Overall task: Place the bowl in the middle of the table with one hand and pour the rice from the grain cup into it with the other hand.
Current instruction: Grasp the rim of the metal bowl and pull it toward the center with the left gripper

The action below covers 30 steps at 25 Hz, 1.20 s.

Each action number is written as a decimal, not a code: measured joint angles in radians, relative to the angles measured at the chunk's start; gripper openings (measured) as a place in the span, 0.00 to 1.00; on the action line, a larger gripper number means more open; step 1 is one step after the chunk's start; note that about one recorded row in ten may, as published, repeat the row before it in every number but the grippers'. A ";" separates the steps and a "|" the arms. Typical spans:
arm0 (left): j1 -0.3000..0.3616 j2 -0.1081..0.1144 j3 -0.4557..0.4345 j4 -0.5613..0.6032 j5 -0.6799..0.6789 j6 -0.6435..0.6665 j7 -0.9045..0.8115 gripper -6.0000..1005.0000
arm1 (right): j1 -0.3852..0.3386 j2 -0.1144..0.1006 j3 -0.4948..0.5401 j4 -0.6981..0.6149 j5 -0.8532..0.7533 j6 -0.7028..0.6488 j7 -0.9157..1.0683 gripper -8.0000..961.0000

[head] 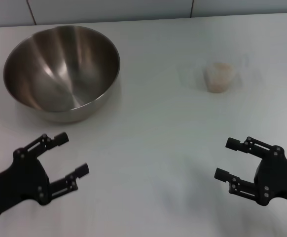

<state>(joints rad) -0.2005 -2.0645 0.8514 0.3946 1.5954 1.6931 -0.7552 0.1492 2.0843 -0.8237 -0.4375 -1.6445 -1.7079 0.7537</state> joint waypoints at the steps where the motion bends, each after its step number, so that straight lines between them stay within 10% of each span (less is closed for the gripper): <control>1: 0.000 0.000 0.000 0.000 0.000 0.000 0.000 0.81 | 0.000 0.000 0.000 0.000 0.000 0.000 0.000 0.75; 14: -0.116 0.002 -0.228 0.143 0.001 -0.079 -0.380 0.81 | 0.007 0.000 0.008 -0.013 0.002 -0.001 0.018 0.75; 30: -0.205 0.004 -0.212 0.484 0.193 -0.403 -0.947 0.80 | 0.024 -0.003 0.014 -0.025 0.009 0.005 0.010 0.75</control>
<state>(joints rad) -0.4058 -2.0600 0.6389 0.8789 1.7886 1.2905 -1.7025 0.1732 2.0815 -0.8097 -0.4620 -1.6358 -1.7024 0.7635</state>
